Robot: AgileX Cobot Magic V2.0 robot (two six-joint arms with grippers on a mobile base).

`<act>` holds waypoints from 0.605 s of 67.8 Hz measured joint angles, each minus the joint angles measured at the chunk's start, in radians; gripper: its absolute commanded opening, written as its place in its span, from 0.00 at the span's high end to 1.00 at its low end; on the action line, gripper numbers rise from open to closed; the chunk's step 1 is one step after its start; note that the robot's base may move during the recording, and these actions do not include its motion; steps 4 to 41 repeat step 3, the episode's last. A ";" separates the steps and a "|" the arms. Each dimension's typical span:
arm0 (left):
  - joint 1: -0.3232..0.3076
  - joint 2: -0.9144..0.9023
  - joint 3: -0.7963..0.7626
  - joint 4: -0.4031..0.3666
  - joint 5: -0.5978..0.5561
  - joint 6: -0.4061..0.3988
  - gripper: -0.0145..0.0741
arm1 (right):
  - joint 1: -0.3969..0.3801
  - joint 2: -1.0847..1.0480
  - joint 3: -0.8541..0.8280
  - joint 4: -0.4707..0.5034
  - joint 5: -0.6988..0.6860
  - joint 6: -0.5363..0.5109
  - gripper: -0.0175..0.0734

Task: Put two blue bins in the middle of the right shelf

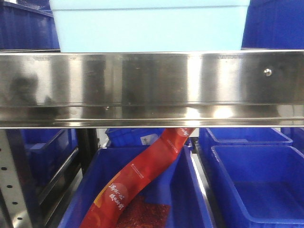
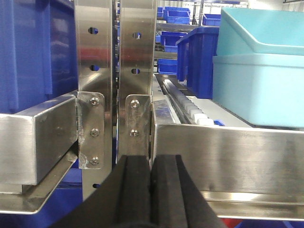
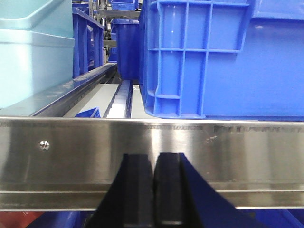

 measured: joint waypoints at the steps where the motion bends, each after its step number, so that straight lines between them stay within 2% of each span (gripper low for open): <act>1: 0.000 0.000 0.000 0.000 0.000 0.000 0.96 | 0.000 0.000 0.000 0.000 0.000 0.000 0.99; 41: 0.000 0.000 0.000 0.000 0.000 0.000 0.96 | 0.000 0.000 0.000 0.000 0.000 0.000 0.99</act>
